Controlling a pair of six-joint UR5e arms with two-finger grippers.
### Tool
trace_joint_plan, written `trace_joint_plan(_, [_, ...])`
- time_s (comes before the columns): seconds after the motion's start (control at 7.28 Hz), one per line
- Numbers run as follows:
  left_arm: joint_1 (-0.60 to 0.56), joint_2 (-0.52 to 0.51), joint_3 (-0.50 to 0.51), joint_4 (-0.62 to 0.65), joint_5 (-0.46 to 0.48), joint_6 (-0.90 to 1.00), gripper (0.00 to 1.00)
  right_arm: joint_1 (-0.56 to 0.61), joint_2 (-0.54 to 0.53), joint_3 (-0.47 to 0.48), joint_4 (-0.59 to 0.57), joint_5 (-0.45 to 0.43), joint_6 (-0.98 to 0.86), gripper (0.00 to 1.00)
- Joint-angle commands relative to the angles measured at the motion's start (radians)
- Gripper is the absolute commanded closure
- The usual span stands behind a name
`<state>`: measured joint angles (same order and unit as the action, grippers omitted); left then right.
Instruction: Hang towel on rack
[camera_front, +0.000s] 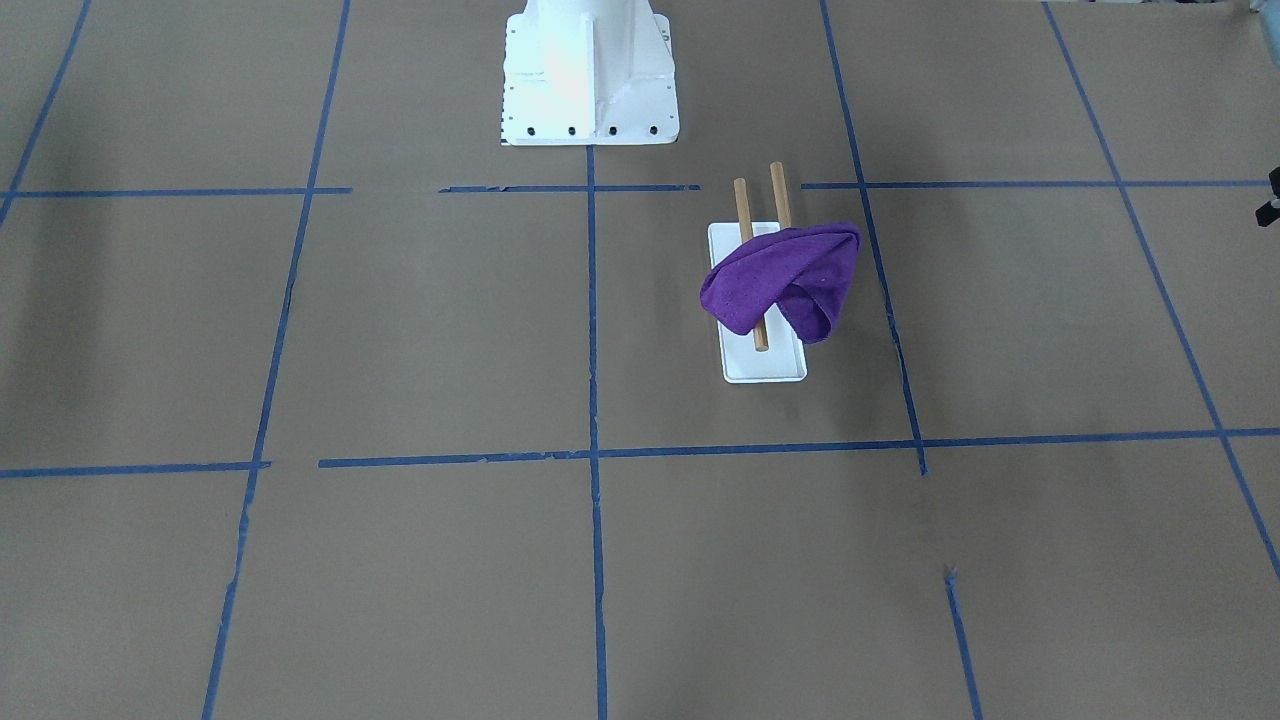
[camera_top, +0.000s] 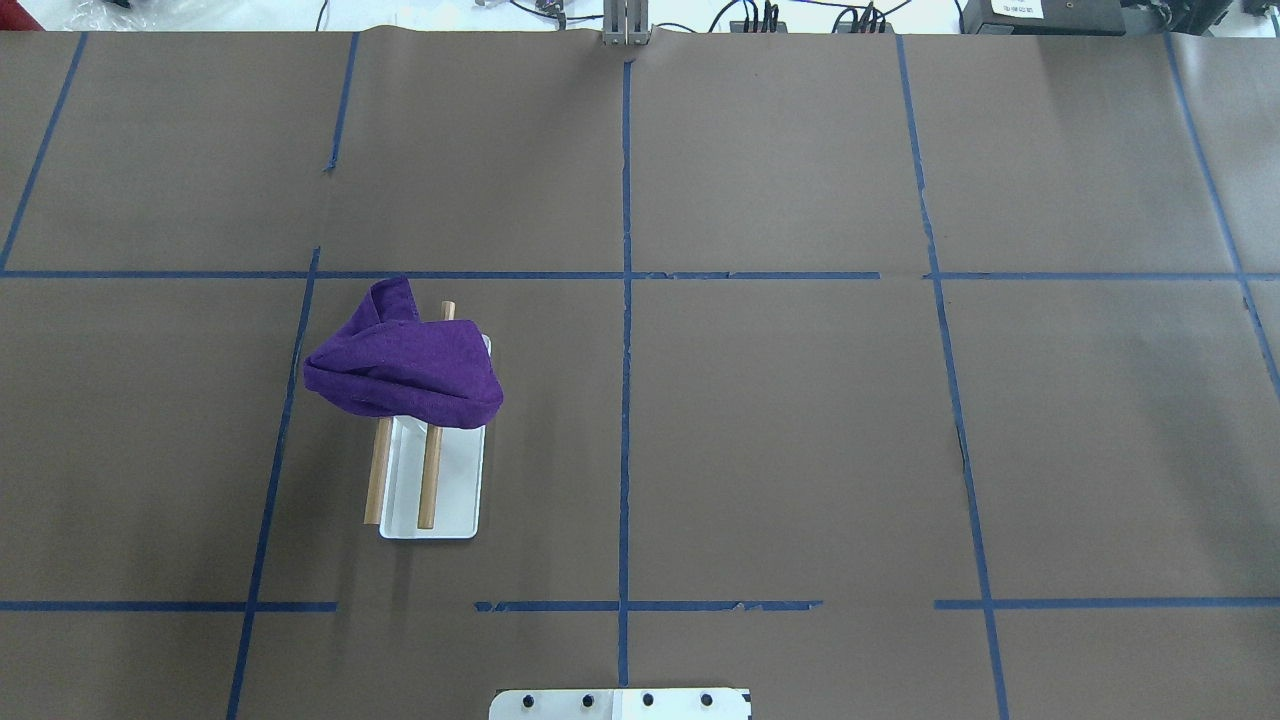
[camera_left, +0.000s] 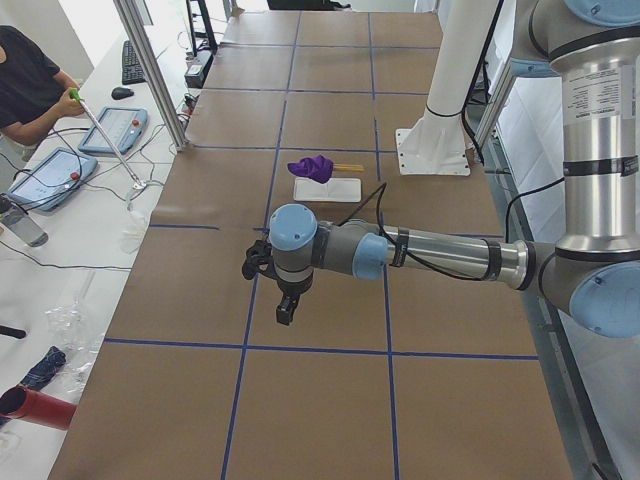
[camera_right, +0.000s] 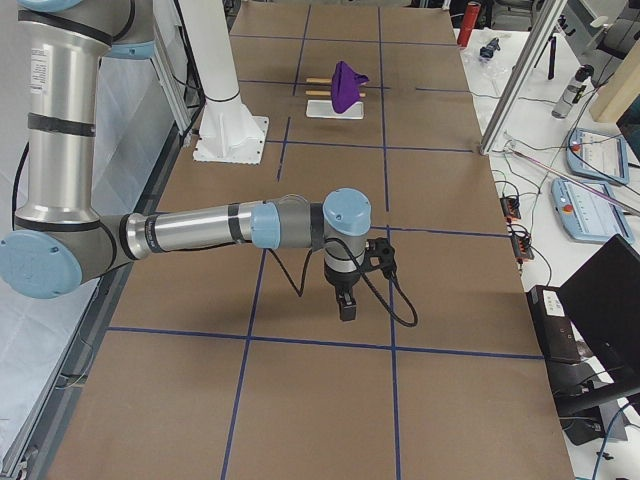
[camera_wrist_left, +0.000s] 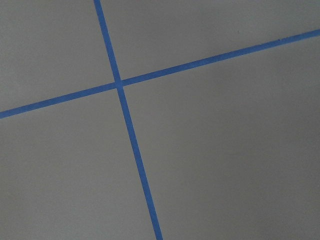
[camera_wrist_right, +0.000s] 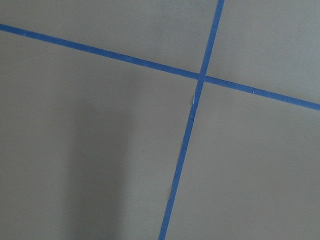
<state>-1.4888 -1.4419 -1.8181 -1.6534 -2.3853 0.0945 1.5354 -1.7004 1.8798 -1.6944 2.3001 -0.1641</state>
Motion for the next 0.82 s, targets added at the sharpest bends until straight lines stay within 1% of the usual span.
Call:
trace_joint_plan(0.0, [0.004, -0.026, 0.002, -0.002, 0.003, 0.004, 0.0, 0.0, 0.001, -0.001, 0.001, 0.004, 0.005, 0.0])
trace_joint_plan(0.14, [0.002, -0.015, 0.0, -0.002, 0.003, 0.004, 0.0, -0.001, 0.001, -0.004, 0.002, 0.004, 0.006, 0.0])
trace_joint_plan(0.27, [0.001, -0.009, 0.002, -0.002, 0.003, 0.004, 0.0, -0.001, 0.001, -0.026, 0.01, 0.007, 0.008, 0.0])
trace_joint_plan(0.69, [0.002, -0.006, 0.023, -0.002, 0.003, -0.001, 0.0, -0.001, -0.002, -0.027, 0.013, 0.008, 0.009, 0.0])
